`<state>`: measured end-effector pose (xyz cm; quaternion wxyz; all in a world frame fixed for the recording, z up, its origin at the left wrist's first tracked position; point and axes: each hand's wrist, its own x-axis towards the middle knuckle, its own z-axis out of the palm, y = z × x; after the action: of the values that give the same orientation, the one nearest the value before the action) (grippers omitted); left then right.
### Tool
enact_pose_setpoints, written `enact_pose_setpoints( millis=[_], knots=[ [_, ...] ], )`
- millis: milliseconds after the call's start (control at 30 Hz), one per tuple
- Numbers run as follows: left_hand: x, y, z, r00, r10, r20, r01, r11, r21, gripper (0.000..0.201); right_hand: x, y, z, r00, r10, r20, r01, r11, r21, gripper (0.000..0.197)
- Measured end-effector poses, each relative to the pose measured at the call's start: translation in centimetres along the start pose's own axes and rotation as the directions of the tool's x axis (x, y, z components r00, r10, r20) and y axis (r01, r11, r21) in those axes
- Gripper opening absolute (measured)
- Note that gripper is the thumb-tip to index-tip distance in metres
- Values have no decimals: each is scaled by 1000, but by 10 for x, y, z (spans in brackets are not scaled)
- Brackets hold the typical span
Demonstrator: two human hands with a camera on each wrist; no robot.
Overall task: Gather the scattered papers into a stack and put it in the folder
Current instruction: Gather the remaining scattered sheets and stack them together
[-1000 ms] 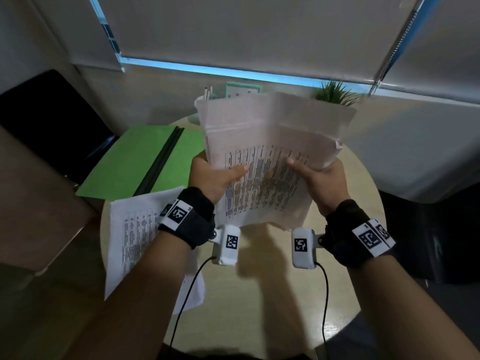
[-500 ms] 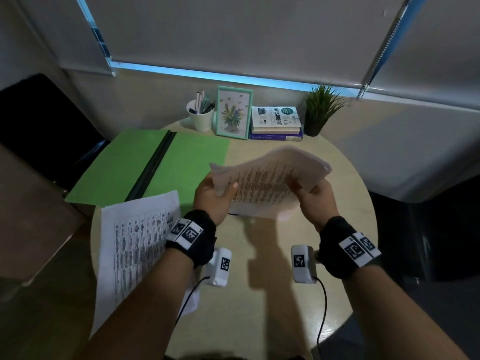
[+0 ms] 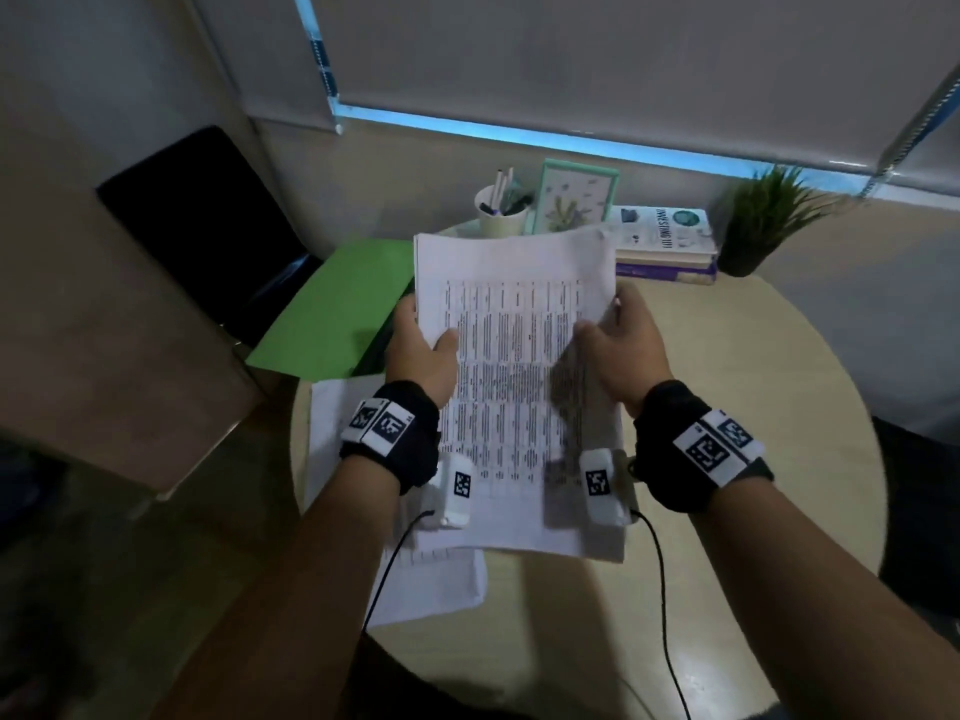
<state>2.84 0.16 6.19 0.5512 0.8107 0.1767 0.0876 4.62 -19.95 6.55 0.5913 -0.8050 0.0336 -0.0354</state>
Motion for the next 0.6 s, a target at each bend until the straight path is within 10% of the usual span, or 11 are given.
enact_pose_setpoints(
  millis=[333,600],
  knots=[
    [19,-118,-105,948,-313,-64,319,922,220,37,-38,31,165,942,229,247,-158,948,-276,43],
    [41,-181,-131,914,-405,37,378,879,291,45,-36,65,215,895,442,59,-344,767,-541,52]
  ],
)
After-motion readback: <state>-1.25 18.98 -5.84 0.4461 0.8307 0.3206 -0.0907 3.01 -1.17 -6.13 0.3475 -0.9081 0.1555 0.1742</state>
